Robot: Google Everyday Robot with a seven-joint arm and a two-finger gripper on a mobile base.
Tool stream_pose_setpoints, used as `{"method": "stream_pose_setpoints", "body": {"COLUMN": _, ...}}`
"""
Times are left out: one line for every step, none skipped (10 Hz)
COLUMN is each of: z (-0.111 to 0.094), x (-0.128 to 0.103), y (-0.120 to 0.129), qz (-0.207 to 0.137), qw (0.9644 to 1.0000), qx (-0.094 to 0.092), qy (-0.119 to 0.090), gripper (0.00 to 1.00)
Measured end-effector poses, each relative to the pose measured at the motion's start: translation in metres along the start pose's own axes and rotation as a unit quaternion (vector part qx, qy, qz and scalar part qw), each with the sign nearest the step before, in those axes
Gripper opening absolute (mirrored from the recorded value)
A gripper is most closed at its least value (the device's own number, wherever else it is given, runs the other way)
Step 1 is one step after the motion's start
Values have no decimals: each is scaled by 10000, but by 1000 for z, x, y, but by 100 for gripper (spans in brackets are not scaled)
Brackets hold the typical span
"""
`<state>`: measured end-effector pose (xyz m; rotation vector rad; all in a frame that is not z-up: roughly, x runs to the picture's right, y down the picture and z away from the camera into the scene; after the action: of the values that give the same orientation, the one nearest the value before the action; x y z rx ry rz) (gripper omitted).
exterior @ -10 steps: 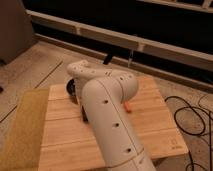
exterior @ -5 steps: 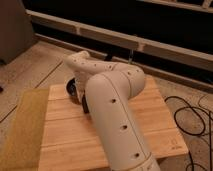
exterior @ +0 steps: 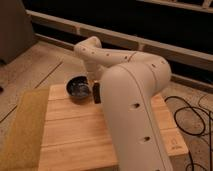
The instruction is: Place the eraser on the white sponge
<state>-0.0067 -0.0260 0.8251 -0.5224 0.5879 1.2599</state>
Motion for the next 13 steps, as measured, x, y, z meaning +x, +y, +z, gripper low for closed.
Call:
{"method": "stream_pose_setpoints", "body": {"z": -7, "x": 4, "y": -18, "qz": 179, "qw": 9998, "qx": 14, "qy": -15, "gripper": 0}}
{"method": "stream_pose_setpoints", "body": {"z": -9, "x": 7, "y": -27, "qz": 257, "qw": 9997, "qx": 39, "qy": -2, "gripper": 0}}
{"method": "stream_pose_setpoints", "body": {"z": -9, "x": 5, "y": -21, "qz": 227, "qw": 9997, "qx": 0, "qy": -19, "gripper": 0}}
{"method": "stream_pose_setpoints", "body": {"z": -9, "x": 5, "y": -20, "qz": 220, "qw": 9998, "qx": -4, "qy": -14, "gripper": 0}}
{"method": "stream_pose_setpoints", "body": {"z": -9, "x": 5, "y": -21, "qz": 222, "qw": 9998, "qx": 0, "qy": -18, "gripper": 0}}
{"method": "stream_pose_setpoints", "body": {"z": -9, "x": 5, "y": -24, "qz": 230, "qw": 9997, "qx": 47, "qy": -22, "gripper": 0}}
{"method": "stream_pose_setpoints", "body": {"z": -8, "x": 5, "y": -24, "qz": 233, "qw": 9997, "qx": 67, "qy": 2, "gripper": 0}}
{"method": "stream_pose_setpoints", "body": {"z": -6, "x": 1, "y": -30, "qz": 294, "qw": 9994, "qx": 178, "qy": 50, "gripper": 0}}
{"method": "stream_pose_setpoints", "body": {"z": -4, "x": -3, "y": -40, "qz": 391, "qw": 9988, "qx": 278, "qy": 112, "gripper": 0}}
{"method": "stream_pose_setpoints", "body": {"z": -1, "x": -7, "y": -50, "qz": 488, "qw": 9981, "qx": 350, "qy": 148, "gripper": 0}}
{"method": "stream_pose_setpoints", "body": {"z": 2, "x": -13, "y": -60, "qz": 554, "qw": 9975, "qx": 402, "qy": 165, "gripper": 0}}
{"method": "stream_pose_setpoints", "body": {"z": 5, "x": -21, "y": -75, "qz": 630, "qw": 9969, "qx": 436, "qy": 153, "gripper": 0}}
{"method": "stream_pose_setpoints", "body": {"z": 7, "x": -28, "y": -88, "qz": 687, "qw": 9965, "qx": 457, "qy": 125, "gripper": 0}}
